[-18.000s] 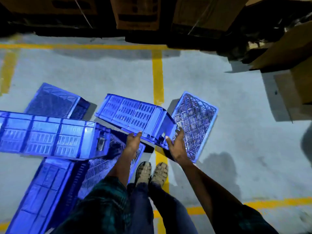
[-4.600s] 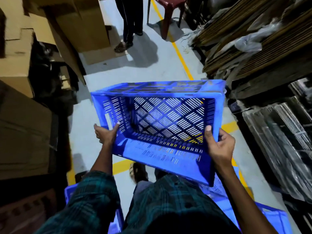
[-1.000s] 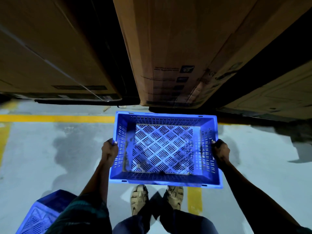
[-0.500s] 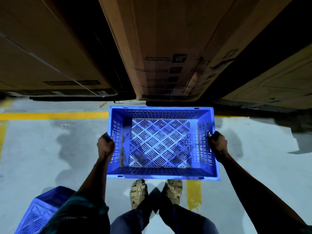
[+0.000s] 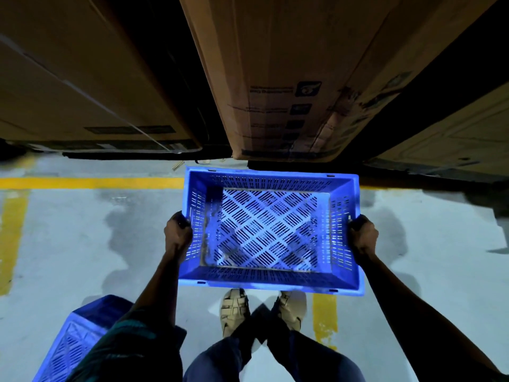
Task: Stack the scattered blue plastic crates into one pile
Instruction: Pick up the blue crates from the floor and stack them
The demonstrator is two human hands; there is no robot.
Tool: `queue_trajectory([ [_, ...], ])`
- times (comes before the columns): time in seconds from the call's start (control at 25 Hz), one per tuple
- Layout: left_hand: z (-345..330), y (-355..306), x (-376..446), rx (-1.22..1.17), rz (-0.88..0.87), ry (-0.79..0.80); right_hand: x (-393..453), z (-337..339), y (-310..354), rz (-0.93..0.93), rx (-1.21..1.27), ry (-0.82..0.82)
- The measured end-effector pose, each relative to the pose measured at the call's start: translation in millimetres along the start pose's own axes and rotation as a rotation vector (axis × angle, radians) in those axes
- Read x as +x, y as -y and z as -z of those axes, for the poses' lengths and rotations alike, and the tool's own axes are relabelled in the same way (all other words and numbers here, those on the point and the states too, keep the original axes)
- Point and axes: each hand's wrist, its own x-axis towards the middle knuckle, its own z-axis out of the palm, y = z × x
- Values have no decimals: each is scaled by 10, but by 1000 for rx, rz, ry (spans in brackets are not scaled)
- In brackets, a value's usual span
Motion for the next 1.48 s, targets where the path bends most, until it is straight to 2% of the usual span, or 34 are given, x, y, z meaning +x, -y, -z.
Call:
queue_trajectory([
  [0.2, -104, -77, -50, -98, 2, 5, 25, 92, -47, 28, -92, -59],
  [0.32, -128, -107, -47, -31, -49, -29, 61, 113, -52, 17, -121, 1],
  [0.44, -85, -126, 40, 53, -27, -67, 22, 83, -15, 25, -98, 76],
  [0.56, -60, -149, 73, 88, -29, -74, 2, 45, 21, 46, -74, 86],
  [1.04, -28, -5, -6, 173, -25, 10, -107, 55, 37, -31, -61, 172],
  [1.16, 55, 17, -118, 263, -14, -29, -400, 39, -93, -108, -275, 215],
  [1.28, 88, -64, -246, 372, -89, -91, -727, 7, -187, -110, -477, 220],
  [1.4, 113, -190, -407, 373, -125, -154, -834, 38, -91, -110, -527, 221],
  [1.48, 170, -248, -558, 382, -157, -140, -948, 83, 33, -101, -572, 267],
])
